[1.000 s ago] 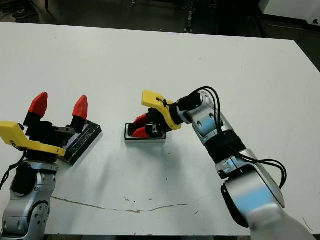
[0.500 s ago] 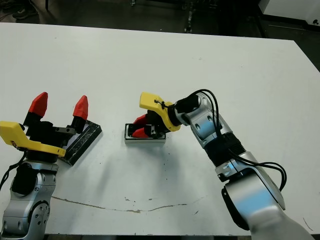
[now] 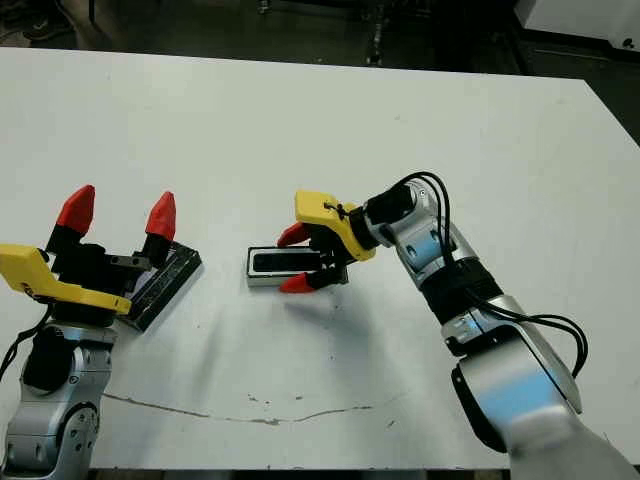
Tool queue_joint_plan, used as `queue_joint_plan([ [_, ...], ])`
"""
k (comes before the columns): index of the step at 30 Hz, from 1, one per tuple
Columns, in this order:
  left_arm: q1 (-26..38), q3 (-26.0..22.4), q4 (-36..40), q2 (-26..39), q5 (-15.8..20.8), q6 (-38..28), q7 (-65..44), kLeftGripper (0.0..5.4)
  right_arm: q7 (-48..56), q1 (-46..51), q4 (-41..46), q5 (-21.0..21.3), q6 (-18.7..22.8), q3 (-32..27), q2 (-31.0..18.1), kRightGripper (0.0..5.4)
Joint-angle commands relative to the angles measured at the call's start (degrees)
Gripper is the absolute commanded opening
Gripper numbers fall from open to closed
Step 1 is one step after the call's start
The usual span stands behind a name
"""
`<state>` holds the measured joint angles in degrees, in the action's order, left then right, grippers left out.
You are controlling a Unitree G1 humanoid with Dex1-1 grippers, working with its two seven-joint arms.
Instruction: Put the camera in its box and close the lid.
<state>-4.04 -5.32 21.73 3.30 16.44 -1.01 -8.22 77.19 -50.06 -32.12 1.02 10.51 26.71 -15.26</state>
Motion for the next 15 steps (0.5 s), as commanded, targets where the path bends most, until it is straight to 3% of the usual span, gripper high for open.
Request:
queue_joint_plan([
  [1, -0.6, 0.0, -0.2, 0.0, 0.2, -0.1, -0.4, 5.4, 0.8, 0.0, 0.4, 0.6, 2.4, 0.1, -1.3, 5.2],
  [6, -0.6, 0.0, 0.1, 0.0, -0.2, 0.0, 0.0, 5.4, 2.1, -1.9, 1.3, -1.0, 5.3, -2.3, -2.1, 5.39],
  [9, -0.6, 0.1, 0.4, 0.1, -0.3, 0.2, 0.1, 5.4, 1.8, -2.4, 5.6, -2.7, 9.1, -5.1, -4.0, 5.39],
  [15, -0.4, -0.6, 0.7, 1.1, -0.1, 0.5, -0.4, 5.4, -1.0, 2.7, 16.7, -10.7, 12.9, -15.0, -7.7, 5.39],
])
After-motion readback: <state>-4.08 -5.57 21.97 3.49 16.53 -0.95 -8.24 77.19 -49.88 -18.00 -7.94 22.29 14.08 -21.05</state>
